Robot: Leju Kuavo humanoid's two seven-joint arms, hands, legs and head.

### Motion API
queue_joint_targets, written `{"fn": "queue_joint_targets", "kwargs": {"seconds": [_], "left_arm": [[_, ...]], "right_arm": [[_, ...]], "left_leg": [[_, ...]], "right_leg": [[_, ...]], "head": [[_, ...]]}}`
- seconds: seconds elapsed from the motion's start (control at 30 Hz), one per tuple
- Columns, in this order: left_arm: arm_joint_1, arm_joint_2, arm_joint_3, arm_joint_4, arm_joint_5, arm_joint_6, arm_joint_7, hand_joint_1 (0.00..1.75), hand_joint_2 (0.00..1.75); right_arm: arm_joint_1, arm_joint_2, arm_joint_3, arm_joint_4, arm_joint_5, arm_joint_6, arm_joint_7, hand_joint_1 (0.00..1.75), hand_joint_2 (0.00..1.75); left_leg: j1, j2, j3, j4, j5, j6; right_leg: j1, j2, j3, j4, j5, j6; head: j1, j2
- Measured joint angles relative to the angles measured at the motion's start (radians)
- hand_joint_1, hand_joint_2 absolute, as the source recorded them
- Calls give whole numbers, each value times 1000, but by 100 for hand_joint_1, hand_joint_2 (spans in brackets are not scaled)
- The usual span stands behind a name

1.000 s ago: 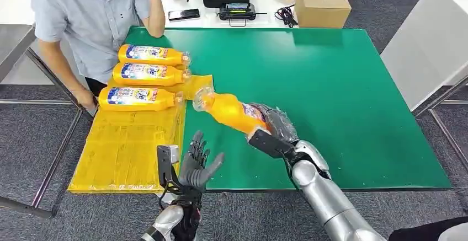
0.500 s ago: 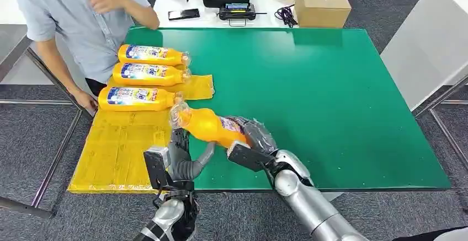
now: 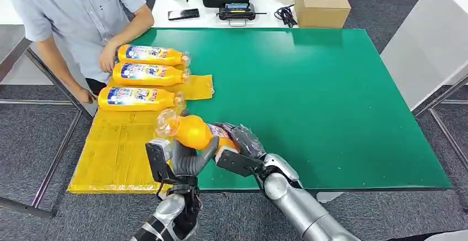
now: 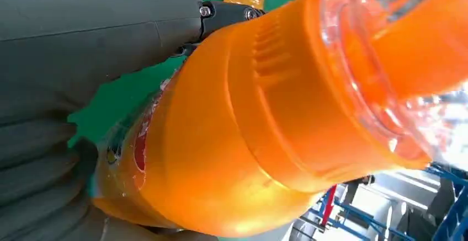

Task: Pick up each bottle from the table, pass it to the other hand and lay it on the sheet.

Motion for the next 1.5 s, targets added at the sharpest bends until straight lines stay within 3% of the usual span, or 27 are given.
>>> {"fn": "queue_joint_targets", "kwargs": {"seconds": [0.17, 0.2, 0.23, 0.27, 0.37, 0.4, 0.43, 0.73, 0.77, 0.8, 1.2, 1.33, 1.4, 1.5], "left_arm": [[-2, -6, 2, 0, 27, -39, 24, 0, 175], [-2, -8, 2, 0, 27, -40, 24, 35, 175], [-2, -10, 2, -1, 26, -40, 23, 35, 175], [-2, -11, 2, -3, 22, -40, 20, 175, 175], [-2, -12, 2, -12, 3, -32, -4, 175, 175], [-3, -12, 2, -13, 3, -34, -6, 175, 175], [-3, -12, 2, -15, 6, -36, -8, 175, 175], [12, -12, 11, -37, 18, -39, -9, 175, 175], [12, -12, 13, -37, 18, -39, -10, 175, 175], [13, -12, 13, -37, 18, -39, -10, 175, 175], [29, -8, 20, -75, 1, -69, -23, 175, 175], [43, -5, 24, -103, -59, 17, -53, 175, 175], [52, -5, 52, -101, -143, 85, -61, 175, 175], [58, -28, 190, -59, -289, 103, -85, 175, 175]], "right_arm": [[-9, 1, 15, 3, 3, 0, -2, 175, 175], [-11, 1, 17, 4, 2, 0, -3, 175, 175], [-13, 1, 19, 5, -1, 1, -5, 175, 175], [-15, 2, 21, 7, -5, 2, -8, 175, 175], [-16, 6, 22, 8, -24, 14, -23, 175, 175], [-16, 7, 22, 8, -33, 21, -27, 162, 175], [-16, 7, 22, 8, -42, 27, -29, 119, 175], [-14, 3, 23, 8, -53, 33, -37, 119, 175], [-14, 3, 23, 8, -53, 33, -37, 54, 175], [-14, 3, 24, 8, -53, 33, -37, 0, 175], [40, -18, 17, -18, -80, 29, -42, 0, 175], [108, -39, -15, -38, -73, -5, -48, 0, 175], [157, -50, -43, -53, -54, -39, -48, 0, 175], [235, -62, -98, -80, -19, -95, -48, 0, 175]], "left_leg": [[0, 0, 0, 0, 0, 0], [0, 0, 0, 0, 0, 0], [0, 0, 0, 0, 0, 0], [0, 0, 0, 0, 0, 0], [0, 0, 0, 0, 0, 0], [0, 0, 0, 0, 0, 0], [0, 0, 0, 0, 0, 0], [0, 0, 0, 0, 0, 0], [0, 0, 0, 0, 0, 0], [0, 0, 0, 0, 0, 0], [0, 0, 0, 0, 0, 0], [0, 0, 0, 0, -1, 0], [0, 0, -1, 0, -1, 0], [0, 0, -1, 0, -1, 0]], "right_leg": [[0, 0, 0, 0, 0, 0], [0, 0, 0, 0, 0, 0], [0, 0, 0, 0, 0, 0], [0, 0, 0, 0, 0, 0], [0, 0, 0, 0, 0, 0], [0, 0, 0, 0, 0, 0], [0, 0, 0, 0, 0, 0], [0, 0, 0, 0, 0, 0], [0, 0, 0, 0, 0, 0], [0, 0, 0, 0, 0, 0], [0, 0, 0, 0, 0, 0], [0, 0, -1, 0, 0, 0], [0, 0, -1, 0, 0, 0], [0, 0, -1, 0, 0, 0]], "head": [[0, 0], [0, 0], [0, 0], [0, 0], [0, 0], [0, 0], [0, 0], [0, 0], [0, 0], [0, 0], [0, 0], [0, 0], [0, 0], [0, 0]]}}
